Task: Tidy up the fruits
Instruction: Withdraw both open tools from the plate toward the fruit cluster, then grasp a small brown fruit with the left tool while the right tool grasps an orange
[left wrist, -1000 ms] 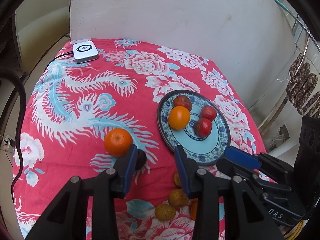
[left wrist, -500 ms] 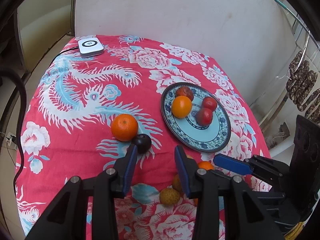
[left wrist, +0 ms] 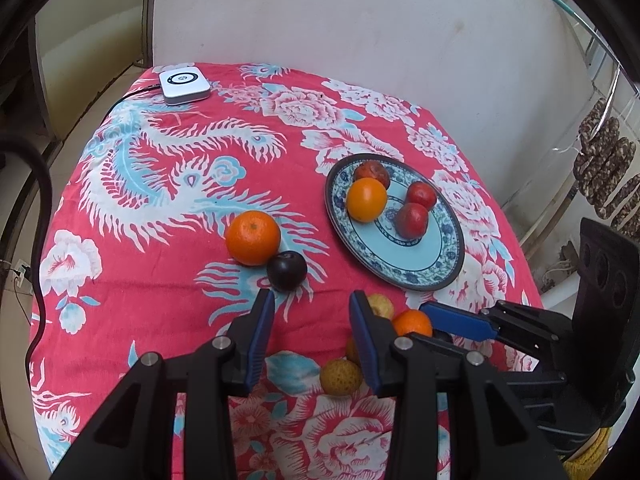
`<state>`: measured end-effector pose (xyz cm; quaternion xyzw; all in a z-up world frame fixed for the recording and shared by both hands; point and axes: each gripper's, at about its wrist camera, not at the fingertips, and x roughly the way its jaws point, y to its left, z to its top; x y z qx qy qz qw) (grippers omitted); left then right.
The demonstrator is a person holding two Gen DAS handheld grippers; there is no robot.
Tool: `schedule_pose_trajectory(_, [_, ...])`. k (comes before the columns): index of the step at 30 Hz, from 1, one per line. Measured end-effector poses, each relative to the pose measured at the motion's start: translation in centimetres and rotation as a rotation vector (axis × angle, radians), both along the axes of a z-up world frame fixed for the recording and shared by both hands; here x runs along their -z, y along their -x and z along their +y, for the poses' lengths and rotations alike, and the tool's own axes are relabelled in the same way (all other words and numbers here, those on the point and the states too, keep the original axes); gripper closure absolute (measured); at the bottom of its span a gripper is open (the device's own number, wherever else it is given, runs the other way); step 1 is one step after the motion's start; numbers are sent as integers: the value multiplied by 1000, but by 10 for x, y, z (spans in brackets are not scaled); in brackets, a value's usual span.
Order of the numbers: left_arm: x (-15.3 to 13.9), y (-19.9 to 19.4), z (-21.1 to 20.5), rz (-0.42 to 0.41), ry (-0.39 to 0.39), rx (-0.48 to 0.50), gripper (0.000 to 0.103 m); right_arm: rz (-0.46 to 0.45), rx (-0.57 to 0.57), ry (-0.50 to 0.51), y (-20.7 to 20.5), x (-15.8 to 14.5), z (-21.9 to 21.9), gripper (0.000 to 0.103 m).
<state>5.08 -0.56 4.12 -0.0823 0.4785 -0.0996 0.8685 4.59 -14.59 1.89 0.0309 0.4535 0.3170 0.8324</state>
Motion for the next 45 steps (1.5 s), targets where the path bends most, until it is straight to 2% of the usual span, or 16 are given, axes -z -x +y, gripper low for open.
schedule_pose_trajectory(13, [-2, 9, 2, 0, -8, 10, 62, -33, 13, 6, 3, -5, -2, 70])
schedule_pose_trajectory(23, [1, 21, -2, 32, 25, 47, 62, -50, 57, -4, 2, -11, -10, 70])
schedule_pose_trajectory(36, [6, 28, -15, 47, -10, 99, 61, -61, 92, -32, 3, -16, -21, 70])
schedule_pose_trajectory(43, [11, 28, -22, 57, -20, 129, 70, -62, 106, -44, 3, -16, -26, 70])
schedule_pose_trajectory(45, [12, 28, -23, 62, -22, 128, 75, -63, 107, -45, 4, -17, -27, 70])
